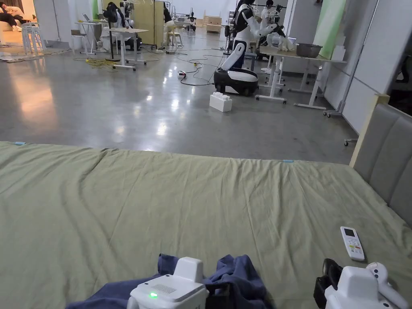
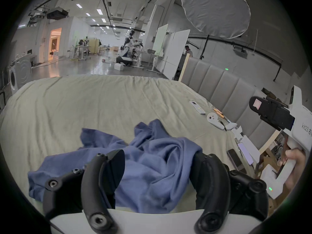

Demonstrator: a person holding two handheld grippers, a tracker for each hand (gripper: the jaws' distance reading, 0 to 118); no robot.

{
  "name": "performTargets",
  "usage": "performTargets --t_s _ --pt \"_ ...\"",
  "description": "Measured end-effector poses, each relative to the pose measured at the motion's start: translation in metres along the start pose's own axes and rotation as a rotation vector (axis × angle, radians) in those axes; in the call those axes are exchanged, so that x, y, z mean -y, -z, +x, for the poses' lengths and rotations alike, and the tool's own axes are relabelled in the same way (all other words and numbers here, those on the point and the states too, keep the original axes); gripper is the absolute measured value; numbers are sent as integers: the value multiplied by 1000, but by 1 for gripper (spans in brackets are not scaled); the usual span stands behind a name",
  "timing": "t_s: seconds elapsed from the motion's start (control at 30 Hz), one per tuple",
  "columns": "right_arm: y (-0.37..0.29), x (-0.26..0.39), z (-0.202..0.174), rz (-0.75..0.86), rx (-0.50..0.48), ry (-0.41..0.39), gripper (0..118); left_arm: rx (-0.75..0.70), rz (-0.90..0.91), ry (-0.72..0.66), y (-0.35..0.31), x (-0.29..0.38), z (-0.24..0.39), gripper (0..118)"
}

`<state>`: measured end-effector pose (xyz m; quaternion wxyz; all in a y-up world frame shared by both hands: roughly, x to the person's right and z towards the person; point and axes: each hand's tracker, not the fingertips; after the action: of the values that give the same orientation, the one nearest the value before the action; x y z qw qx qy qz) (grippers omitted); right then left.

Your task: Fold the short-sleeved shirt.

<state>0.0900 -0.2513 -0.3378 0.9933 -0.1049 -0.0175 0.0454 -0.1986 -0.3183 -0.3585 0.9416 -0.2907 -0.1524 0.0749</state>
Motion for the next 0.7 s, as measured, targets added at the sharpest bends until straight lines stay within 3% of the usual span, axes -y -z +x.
performTargets --t_s 0.17,0.37,0.43,0.5,0.53,0.57,0.6,0.7 --pt "3 -9 -17 16 -44 -3 0 -117 134 -14 -38 -23 -33 100" --pt "4 -30 -45 63 -93 -4 0 -283 355 -37 -94 -47 -65 96" --pt "4 -36 -53 75 -106 -4 0 -325 395 -24 -108 -54 -70 85" --pt "6 -40 -60 87 -116 -1 0 -362 422 -8 -120 -58 -75 59" --pt "6 -41 -63 91 -119 0 0 -383 431 -4 -124 -58 -76 42" --pt "6 -43 -66 97 -123 -1 0 -407 440 -2 -128 -59 -77 16" --pt "5 -44 -68 102 -127 -4 0 -428 452 -1 -131 -59 -79 8" --pt "4 -48 -74 122 -139 -17 0 -454 463 -26 -139 -56 -84 4"
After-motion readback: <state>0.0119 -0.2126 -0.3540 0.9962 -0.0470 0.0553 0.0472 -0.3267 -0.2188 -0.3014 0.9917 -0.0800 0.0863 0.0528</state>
